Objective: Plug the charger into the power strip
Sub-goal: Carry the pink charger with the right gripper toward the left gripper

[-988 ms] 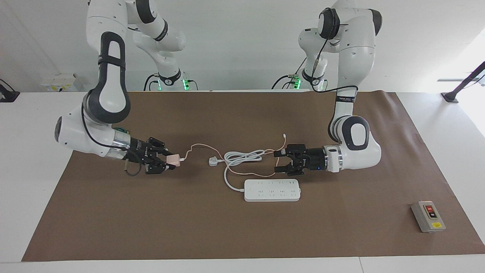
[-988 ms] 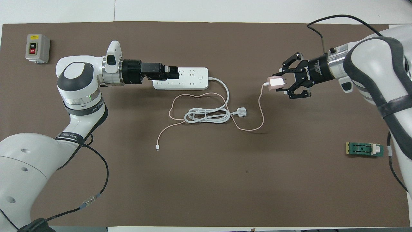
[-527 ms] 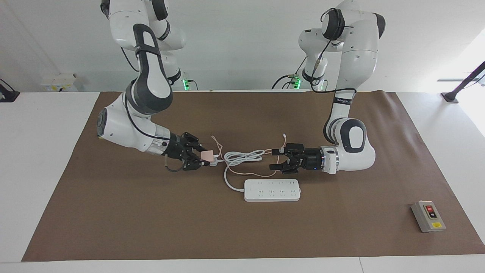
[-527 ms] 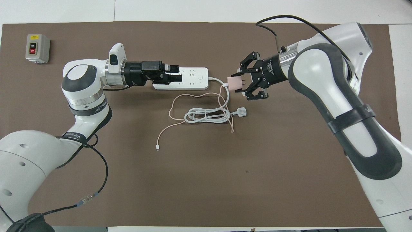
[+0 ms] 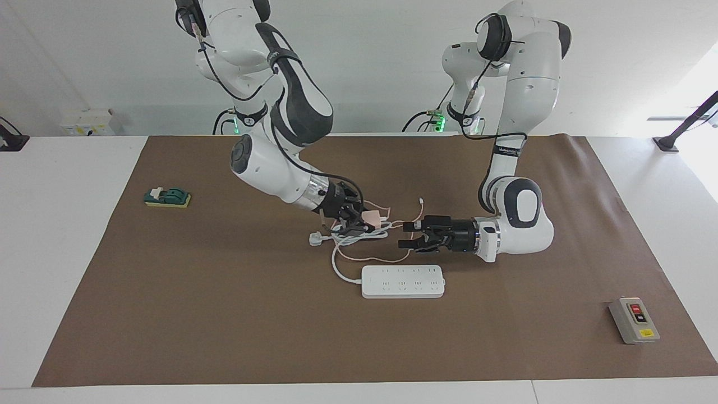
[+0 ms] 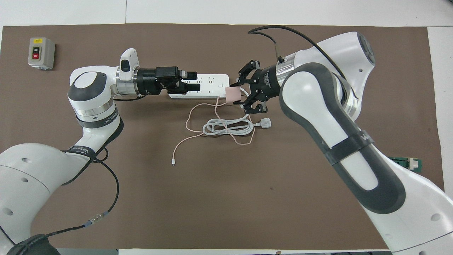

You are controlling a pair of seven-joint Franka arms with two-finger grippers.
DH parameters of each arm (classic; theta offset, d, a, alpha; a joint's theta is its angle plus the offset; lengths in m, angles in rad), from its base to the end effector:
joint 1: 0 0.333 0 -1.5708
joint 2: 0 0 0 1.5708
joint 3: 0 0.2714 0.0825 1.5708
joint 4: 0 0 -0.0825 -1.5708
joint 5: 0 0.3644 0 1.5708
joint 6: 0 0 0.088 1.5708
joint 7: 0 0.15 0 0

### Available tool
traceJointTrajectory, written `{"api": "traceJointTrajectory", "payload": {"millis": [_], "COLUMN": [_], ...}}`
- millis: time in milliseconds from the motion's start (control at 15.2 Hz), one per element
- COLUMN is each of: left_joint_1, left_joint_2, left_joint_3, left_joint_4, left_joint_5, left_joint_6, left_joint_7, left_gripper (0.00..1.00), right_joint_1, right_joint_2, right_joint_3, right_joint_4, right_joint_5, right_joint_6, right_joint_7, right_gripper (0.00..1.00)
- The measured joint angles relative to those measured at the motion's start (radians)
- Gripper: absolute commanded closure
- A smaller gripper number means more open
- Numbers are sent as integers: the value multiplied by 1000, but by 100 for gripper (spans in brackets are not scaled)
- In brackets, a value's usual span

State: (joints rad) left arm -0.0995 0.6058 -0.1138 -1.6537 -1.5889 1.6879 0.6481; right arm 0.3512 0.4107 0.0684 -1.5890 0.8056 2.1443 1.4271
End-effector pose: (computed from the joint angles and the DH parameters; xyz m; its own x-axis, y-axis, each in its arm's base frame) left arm 0.5998 -0.2619 0.2875 0.9949 -0.0912 -0.0421 0.0423 0.0004 0.9991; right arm 0.5895 0.3198 0.3606 0.1404 -0.7286 -0.6704 -0.9899 -0.1177 -0.0794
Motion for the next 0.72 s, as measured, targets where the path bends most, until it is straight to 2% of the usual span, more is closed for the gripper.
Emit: {"api": "traceJointTrajectory", "payload": {"millis": [329, 724], "left_joint_1": [1, 2], "left_joint_2": [-1, -2], "left_joint_3": [0, 0], "left_joint_4": [1, 1], "left_joint_5": [0, 0], "left_joint_6": [0, 0], "left_joint_7": [0, 0], "left_gripper": [0, 0], "right_joint_1": [19, 52], "right_joint_2": [46, 175], "right_joint_3": [-1, -4], "right_joint_4": [59, 216], "right_joint_5": [0, 0], "right_joint_6": [19, 30], "right_joint_7": [31, 80], "right_gripper": [100, 100]}}
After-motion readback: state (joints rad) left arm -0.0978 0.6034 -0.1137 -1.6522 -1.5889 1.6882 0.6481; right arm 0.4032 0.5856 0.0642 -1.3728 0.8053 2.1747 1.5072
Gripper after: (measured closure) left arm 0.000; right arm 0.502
